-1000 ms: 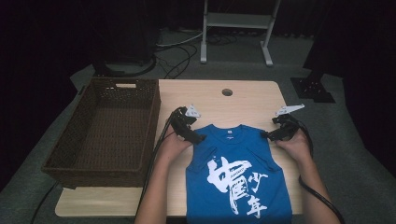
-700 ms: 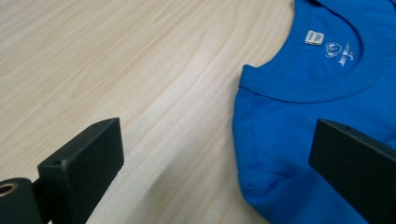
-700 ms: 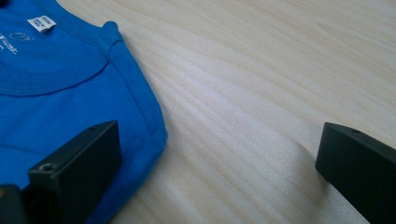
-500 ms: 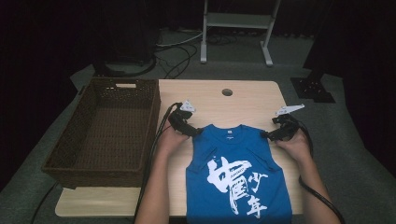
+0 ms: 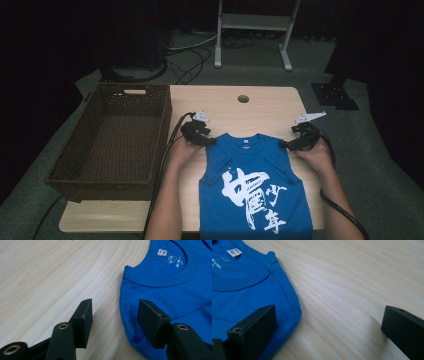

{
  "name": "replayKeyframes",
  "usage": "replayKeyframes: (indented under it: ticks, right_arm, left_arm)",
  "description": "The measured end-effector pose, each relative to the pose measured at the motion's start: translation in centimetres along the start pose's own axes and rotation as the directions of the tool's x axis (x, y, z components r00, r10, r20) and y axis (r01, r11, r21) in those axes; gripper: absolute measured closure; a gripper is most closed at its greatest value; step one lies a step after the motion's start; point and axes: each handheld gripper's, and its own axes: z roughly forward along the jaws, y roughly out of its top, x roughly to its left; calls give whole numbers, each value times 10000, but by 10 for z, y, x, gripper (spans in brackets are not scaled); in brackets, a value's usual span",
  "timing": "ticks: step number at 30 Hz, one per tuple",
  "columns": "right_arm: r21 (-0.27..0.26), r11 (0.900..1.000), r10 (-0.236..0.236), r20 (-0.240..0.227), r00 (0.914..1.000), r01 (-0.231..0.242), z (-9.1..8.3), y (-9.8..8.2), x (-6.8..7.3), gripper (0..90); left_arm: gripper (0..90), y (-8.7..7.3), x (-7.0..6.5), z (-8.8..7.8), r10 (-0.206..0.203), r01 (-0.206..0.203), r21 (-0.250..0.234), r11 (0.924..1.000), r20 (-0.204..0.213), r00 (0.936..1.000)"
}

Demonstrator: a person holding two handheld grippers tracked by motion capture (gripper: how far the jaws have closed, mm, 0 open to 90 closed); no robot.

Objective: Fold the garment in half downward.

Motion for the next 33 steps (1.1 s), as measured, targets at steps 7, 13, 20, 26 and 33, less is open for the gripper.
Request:
replayKeyframes:
  ticks: [7, 13, 20, 26, 33]
  right_arm:
    - [-9, 10000, 8, -27, 10000, -8, 0, 0, 0, 0]
    - [-63, 9999, 78, -28, 10000, -79, -1, 0, 2, 27]
    - [-514, 9982, 285, -429, 9987, -307, -5, -2, 1, 152]
    - [-691, 9974, 129, -815, 9966, -186, -2, 2, 5, 349]
    - [-782, 9969, -200, -1226, 9923, 104, -4, 0, 10, 695]
  left_arm:
    - [613, -3, 1, -2, -88, 91, -153, 9998, 163, 9998]
    - [819, -5, 1, -2, -175, 186, -266, 9995, 404, 9990]
    - [848, -6, 1, -1, -300, 316, -377, 9988, 415, 9987]
    - [846, -5, 0, -1, -251, 265, -360, 9990, 365, 9990]
    - [863, -5, -1, -1, -343, 354, -330, 9988, 338, 9988]
